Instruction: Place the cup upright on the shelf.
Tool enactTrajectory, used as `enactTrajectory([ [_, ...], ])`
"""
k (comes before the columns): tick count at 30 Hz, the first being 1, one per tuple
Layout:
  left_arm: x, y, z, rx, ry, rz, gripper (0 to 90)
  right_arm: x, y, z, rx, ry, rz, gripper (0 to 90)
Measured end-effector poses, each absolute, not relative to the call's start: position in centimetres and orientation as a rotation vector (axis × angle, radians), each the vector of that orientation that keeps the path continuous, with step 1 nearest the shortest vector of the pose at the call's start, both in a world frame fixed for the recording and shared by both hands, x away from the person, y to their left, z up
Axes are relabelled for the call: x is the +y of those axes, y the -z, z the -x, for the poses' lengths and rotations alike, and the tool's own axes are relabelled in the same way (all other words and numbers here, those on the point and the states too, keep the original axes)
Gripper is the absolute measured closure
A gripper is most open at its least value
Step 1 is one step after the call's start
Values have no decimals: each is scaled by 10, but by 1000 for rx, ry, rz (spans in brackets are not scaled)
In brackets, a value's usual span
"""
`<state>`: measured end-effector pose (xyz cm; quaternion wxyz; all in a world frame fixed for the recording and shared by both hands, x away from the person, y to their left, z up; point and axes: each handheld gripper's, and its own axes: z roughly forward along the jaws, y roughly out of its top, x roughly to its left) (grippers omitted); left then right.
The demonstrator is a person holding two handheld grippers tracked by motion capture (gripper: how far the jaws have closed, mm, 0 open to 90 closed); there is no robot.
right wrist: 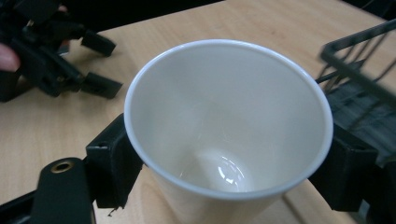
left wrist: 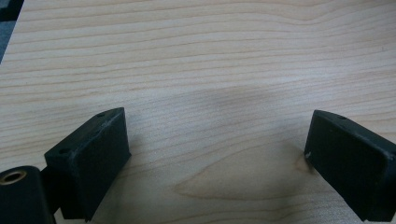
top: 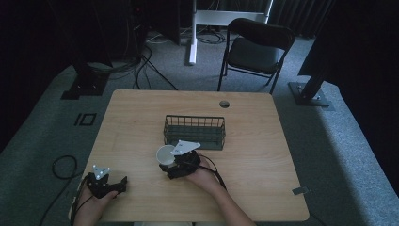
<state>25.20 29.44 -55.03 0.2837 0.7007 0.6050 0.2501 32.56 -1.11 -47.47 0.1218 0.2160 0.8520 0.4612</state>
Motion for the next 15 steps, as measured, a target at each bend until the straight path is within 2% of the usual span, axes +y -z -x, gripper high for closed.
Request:
enactTrajectory([
  [15, 294, 550, -252, 1619, -670, -1876, 68, -27, 434, -337, 2366, -1341, -696, 201],
])
